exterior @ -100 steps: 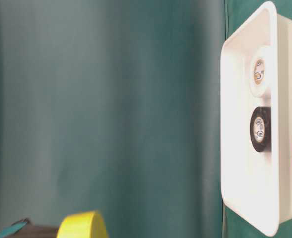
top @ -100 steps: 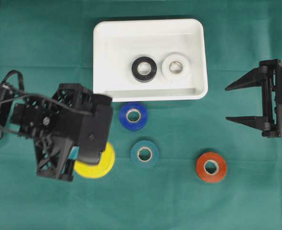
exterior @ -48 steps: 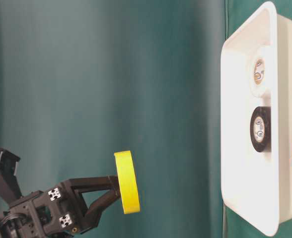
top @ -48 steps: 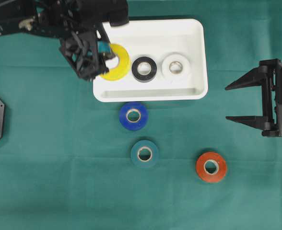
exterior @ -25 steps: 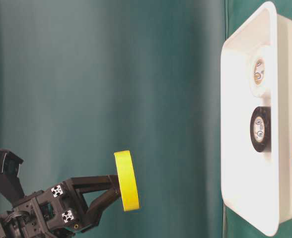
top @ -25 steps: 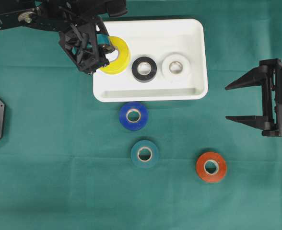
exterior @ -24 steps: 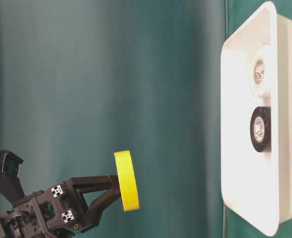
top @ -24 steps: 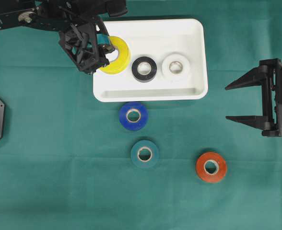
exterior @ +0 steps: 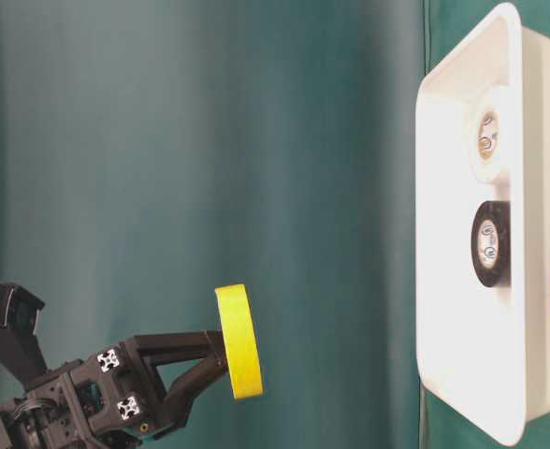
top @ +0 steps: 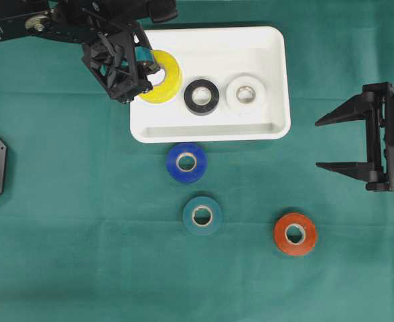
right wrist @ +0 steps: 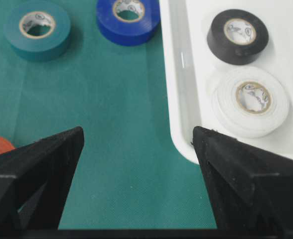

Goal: Pick up the tape from a random location and place it into the white case.
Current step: 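Lower the yellow roll left of the black roll and open the left gripper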

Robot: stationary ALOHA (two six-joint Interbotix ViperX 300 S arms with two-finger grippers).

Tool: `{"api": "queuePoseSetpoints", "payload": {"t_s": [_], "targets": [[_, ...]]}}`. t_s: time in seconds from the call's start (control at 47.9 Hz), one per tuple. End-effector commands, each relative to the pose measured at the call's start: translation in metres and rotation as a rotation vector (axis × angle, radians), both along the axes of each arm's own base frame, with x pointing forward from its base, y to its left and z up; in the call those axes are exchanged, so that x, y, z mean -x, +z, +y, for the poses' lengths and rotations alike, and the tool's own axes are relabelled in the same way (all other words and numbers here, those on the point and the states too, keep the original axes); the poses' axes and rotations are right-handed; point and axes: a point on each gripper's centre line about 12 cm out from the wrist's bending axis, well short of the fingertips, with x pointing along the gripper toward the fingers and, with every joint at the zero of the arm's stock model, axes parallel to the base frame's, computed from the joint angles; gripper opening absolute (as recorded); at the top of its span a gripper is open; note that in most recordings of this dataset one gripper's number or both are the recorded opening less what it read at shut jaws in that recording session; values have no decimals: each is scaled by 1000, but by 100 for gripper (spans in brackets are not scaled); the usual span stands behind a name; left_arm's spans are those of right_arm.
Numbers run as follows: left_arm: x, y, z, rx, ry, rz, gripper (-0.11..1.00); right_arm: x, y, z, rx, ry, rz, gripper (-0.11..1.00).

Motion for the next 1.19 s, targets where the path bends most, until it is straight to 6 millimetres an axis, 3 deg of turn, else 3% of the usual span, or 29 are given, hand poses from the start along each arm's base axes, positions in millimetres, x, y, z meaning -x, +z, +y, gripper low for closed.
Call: {"api": "queuePoseSetpoints", "payload": {"t_s": [0.0, 0.752, 0.919, 1.17], "targets": [[1, 9, 1, -11, 3, -27, 23, -5, 9, -1, 4, 0, -26, 87], [2, 0, 2, -9, 6, -26, 23, -6, 12, -2, 6, -5, -27, 87], [4, -19, 5, -13, 16, -41, 23, -5, 11, -2, 6, -5, -26, 87], [5, -82, 21, 17, 57, 38, 23, -5, 11, -2, 9, -5, -26, 87]]}}
